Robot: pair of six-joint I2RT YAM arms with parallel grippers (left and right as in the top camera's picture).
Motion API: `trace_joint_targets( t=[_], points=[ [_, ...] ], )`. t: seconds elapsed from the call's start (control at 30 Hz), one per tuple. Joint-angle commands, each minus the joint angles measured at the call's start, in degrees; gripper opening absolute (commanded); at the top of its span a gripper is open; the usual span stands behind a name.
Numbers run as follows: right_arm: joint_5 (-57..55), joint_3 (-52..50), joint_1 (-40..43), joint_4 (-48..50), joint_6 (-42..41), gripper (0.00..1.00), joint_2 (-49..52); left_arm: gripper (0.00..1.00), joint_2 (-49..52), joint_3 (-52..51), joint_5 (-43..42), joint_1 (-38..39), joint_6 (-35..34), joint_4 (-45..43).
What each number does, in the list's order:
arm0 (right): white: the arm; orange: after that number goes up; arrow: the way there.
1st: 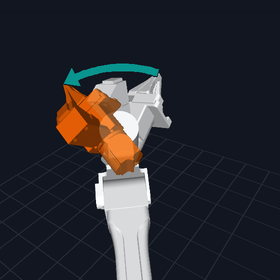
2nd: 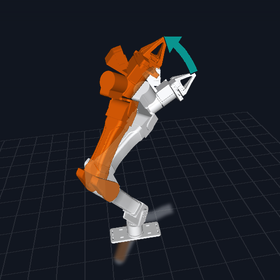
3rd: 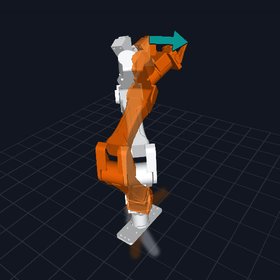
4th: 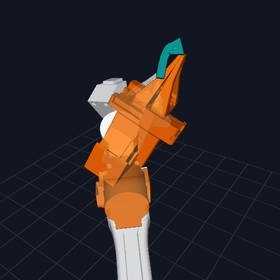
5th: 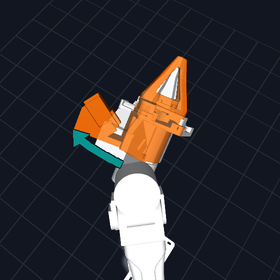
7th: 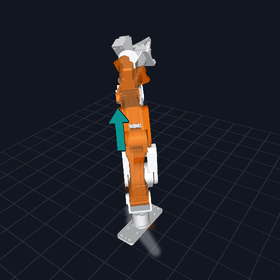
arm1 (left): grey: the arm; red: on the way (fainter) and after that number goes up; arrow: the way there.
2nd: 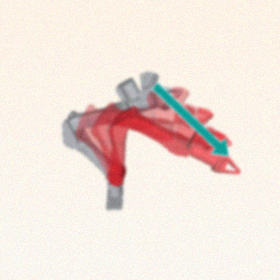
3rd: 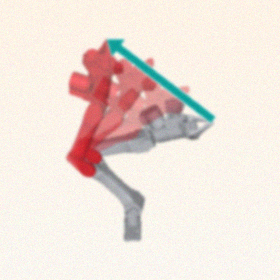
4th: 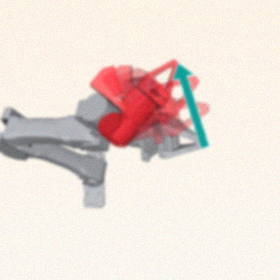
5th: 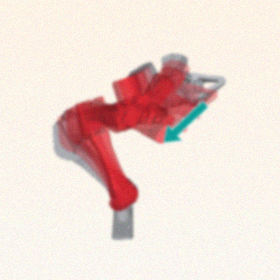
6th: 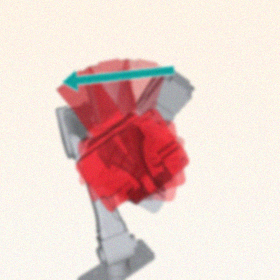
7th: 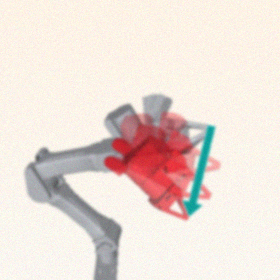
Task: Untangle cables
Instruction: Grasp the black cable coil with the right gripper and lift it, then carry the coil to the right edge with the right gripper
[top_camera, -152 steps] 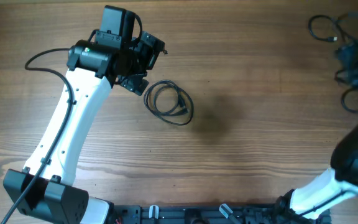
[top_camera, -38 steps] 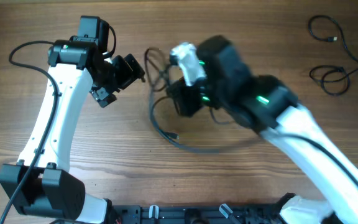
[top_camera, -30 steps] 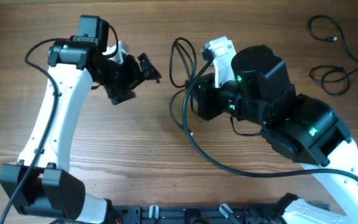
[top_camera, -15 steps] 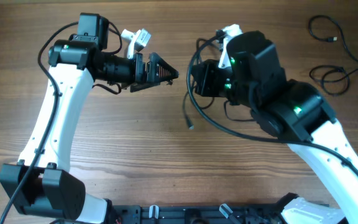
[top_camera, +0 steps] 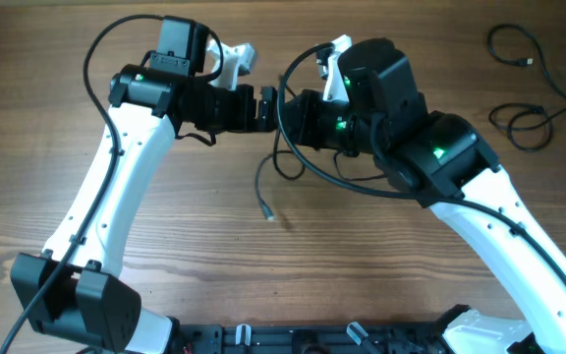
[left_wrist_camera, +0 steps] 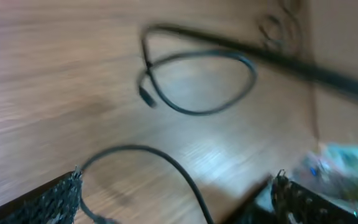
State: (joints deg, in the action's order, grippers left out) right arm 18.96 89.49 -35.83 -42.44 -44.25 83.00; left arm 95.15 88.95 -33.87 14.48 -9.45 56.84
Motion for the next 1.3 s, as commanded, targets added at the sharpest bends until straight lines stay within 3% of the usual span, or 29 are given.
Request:
trace_joint_targets(
  t=[0.0, 0.1, 0.2, 0.33, 0.47, 0.6, 0.67, 0.9, 1.0, 1.27],
  points=[
    [8.74, 0.83, -0.07, 2.03, 6.34, 0.04, -3.39, 1.0, 0.26, -0.09, 9.38, 0.13, -9.81, -1.64],
    [14.91, 0.83, -0.09, 2.32, 14.27, 0.04, -6.71, 1.0, 0.26, -0.09, 17.68, 0.13, -18.99, -2.03],
    [12.46, 0.83, -0.07, -0.7, 14.29, 0.04, -10.62, 1.0, 0.26, -0.09, 20.06, -0.94, -21.33, -2.12],
    [-10.71, 0.83, -0.07, -10.34, 9.4, 0.04, -14.75, 1.0, 0.26, -0.09, 20.09, -5.07, -22.6, -0.83],
    [-19.23, 0.83, -0.07, -12.83, 7.96, 0.04, -17.81, 1.0, 0.26, -0.09, 20.04, -9.05, -25.97, 0.92],
    [-43.28, 0.83, -0.07, -23.08, -2.62, 0.04, -19.15, 1.0, 0.26, -0.09, 20.83, -11.56, -25.94, 3.04],
    [-48.13, 0.83, 0.81, -26.36, -4.57, 0.04, -18.99, 1.0, 0.26, -0.09, 23.12, -11.61, -25.94, 3.63],
    [-48.02, 1.6, 19.96, -26.88, -3.89, 0.04, -18.99, 1.0, 0.26, -0.09, 29.33, -11.61, -26.01, 4.5],
    [-42.29, 3.3, 28.22, -26.29, -2.95, 0.04, -18.99, 1.0, 0.26, -0.09, 34.58, -11.61, -29.88, 5.81],
    [-38.12, 3.28, 30.4, -24.57, -0.68, 0.04, -18.45, 1.0, 0.28, -0.09, 34.38, -11.61, -30.03, 5.79]
  ],
)
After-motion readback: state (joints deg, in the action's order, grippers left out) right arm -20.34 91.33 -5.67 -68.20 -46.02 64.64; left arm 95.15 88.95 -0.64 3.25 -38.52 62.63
